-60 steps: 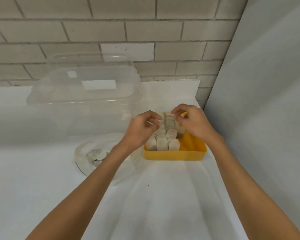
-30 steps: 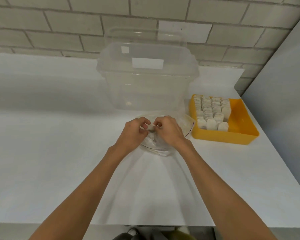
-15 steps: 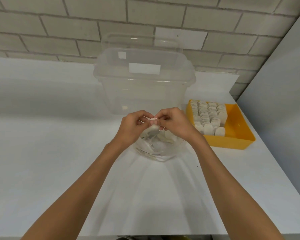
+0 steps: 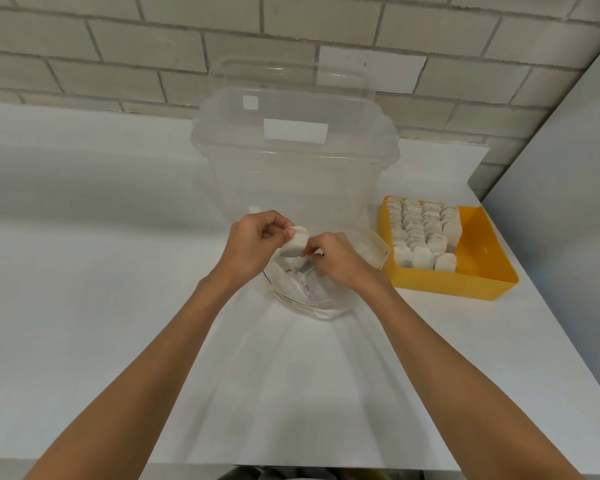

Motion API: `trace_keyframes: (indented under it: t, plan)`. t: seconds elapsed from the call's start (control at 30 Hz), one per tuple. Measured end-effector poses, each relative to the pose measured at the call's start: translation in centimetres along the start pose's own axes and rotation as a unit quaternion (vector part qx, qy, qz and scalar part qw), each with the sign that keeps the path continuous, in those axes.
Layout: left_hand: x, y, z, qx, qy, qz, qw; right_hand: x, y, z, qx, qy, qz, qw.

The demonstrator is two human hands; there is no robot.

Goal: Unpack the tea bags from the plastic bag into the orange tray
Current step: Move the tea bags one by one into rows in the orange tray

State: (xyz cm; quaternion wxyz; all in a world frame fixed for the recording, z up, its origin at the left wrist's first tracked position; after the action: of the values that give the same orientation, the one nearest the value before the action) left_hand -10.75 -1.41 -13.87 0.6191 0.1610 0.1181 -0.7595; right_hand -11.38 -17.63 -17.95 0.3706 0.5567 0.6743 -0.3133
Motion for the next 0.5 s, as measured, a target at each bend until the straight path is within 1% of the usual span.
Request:
trace_keyframes:
  t: [0.13,0.23,0.33,0.5]
  plan:
    - [-0.1,-0.2,-0.3,-0.004,0.0,0.002,1.0,1.2,0.3,0.1,-0.008,-0.085,-0.044,0.995]
    - [-0.1,-0.4,-0.4,-0.007,0.002,0.004,1.0,1.7,0.5,0.4,-0.014,-0.116,-0.068,0.991]
    - [0.1,-0.7,-0.5,-0.011,0.002,0.004,1.0,1.3,0.7,0.6,-0.001,-0.105,-0.05,0.993]
    - [0.0,-1.0,-0.6,-0.017,0.004,0.008,1.0,1.1,0.6,1.3,0.039,-0.03,-0.041,0.998]
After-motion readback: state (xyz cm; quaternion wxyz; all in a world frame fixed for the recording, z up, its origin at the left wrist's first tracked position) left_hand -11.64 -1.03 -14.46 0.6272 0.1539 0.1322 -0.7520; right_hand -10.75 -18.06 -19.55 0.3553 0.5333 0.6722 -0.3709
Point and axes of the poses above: each hand's wrist, its own y-axis towards the middle knuckle, its own x-axis out of the palm, z = x × y, the point moved 4 cm from there along y, towards the middle knuckle, and after that the axes turned 6 degrees about -x, right-handed, at the moved point
